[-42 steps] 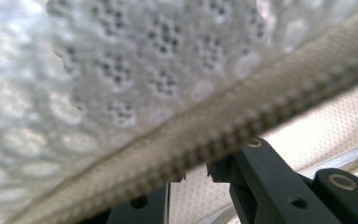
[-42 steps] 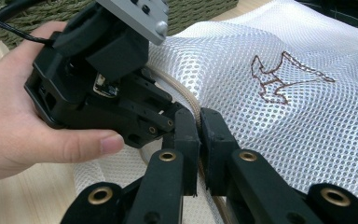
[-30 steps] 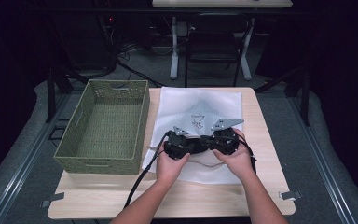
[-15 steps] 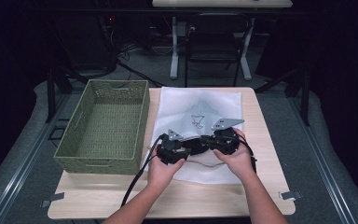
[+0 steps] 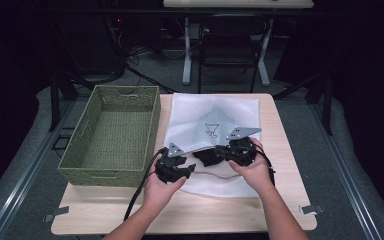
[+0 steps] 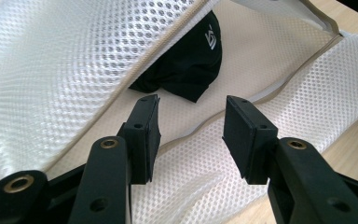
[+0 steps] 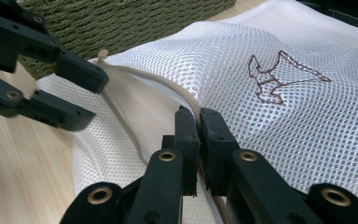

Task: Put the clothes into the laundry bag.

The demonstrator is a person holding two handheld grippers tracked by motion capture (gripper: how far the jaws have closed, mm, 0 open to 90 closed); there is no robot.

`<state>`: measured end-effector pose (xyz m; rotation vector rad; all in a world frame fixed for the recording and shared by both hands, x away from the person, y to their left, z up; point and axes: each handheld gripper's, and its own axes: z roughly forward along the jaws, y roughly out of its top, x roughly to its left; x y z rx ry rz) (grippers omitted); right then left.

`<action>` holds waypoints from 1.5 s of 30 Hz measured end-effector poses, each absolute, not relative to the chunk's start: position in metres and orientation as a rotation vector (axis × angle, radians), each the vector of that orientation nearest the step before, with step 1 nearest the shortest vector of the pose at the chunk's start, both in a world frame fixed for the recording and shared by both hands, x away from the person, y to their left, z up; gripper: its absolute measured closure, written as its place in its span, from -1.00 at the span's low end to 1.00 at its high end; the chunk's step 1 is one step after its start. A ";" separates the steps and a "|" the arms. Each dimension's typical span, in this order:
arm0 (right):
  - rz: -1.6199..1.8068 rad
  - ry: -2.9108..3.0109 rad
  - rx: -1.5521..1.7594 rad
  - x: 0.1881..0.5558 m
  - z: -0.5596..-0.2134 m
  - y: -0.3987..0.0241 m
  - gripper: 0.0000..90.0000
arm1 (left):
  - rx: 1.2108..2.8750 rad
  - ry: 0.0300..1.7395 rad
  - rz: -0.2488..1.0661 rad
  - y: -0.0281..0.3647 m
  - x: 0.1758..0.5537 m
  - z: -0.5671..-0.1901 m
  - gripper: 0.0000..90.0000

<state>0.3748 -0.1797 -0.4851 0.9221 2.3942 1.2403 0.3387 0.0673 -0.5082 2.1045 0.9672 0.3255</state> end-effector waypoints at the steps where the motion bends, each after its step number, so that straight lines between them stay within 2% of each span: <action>1: 1.240 2.395 0.921 0.375 -0.485 -0.180 0.91 | 2.107 0.964 0.322 0.070 0.338 -0.506 0.24; 16: 1.239 2.417 0.930 0.376 -0.490 -0.181 0.89 | 2.079 1.006 0.361 0.119 0.311 -0.508 0.20; 30: 1.208 2.459 0.940 0.378 -0.499 -0.179 0.89 | 2.124 1.003 0.343 0.139 0.289 -0.523 0.17; 45: 1.080 2.548 0.922 0.372 -0.515 -0.171 0.91 | 2.082 0.995 0.356 0.161 0.284 -0.524 0.17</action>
